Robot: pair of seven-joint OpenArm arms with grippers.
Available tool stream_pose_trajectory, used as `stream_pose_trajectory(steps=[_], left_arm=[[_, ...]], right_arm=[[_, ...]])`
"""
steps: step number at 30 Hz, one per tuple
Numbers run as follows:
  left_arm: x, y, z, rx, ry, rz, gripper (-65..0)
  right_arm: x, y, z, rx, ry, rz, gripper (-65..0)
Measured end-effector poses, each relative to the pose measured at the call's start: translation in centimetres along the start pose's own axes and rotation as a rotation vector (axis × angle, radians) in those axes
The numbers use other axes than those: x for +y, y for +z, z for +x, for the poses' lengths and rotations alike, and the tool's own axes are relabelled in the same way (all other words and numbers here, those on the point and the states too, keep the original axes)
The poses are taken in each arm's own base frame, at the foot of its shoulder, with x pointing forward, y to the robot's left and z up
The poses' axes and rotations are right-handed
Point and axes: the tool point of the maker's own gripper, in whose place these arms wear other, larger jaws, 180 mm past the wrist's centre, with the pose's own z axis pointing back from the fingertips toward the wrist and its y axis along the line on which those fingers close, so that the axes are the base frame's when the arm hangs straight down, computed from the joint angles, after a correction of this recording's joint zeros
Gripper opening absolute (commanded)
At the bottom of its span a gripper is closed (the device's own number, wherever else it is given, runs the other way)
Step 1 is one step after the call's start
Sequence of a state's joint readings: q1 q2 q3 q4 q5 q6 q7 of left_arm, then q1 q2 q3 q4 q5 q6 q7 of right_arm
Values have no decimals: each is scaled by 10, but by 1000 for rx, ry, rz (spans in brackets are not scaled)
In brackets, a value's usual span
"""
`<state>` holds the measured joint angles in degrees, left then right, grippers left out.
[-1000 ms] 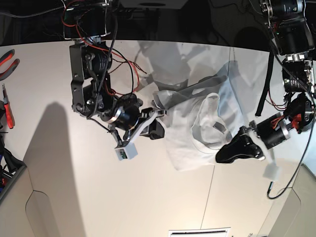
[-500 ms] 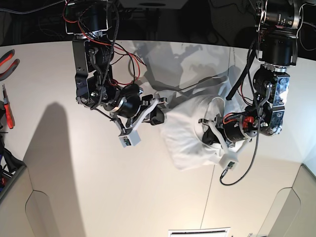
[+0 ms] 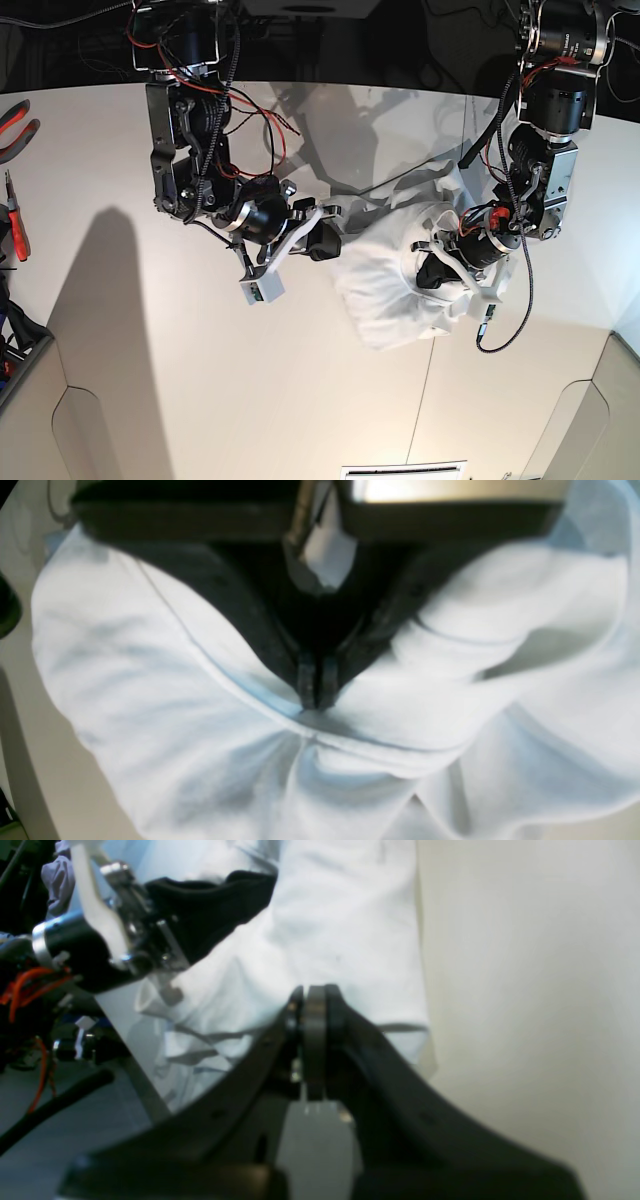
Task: Layout the t-shirt on the table in an organized manner, then fold the t-shirt properly
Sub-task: 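Lift and fold the shirt bundle with both grippers toward each other, then grasp the folded shirt with the right gripper and release the left gripper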
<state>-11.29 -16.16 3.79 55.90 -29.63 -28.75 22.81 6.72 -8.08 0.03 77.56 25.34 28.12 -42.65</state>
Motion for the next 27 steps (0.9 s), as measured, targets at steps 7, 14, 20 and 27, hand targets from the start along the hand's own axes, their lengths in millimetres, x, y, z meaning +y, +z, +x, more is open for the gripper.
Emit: stream_pose_trajectory(steps=[7, 14, 20, 27], left_arm=[[-12, 1, 0, 3, -37, -73, -650], [-23, 5, 9, 1, -97, -101, -650], [-40, 11, 28, -31, -172, -147, -650], [-45, 61, 119, -311, -176, -165, -650]], right_arm=[[16, 5, 44, -34, 64, 44, -650], [26, 13, 84, -108, 135, 50, -650], [25, 15, 100, -122, 180, 26, -650], [24, 13, 120, -128, 369, -31, -650]])
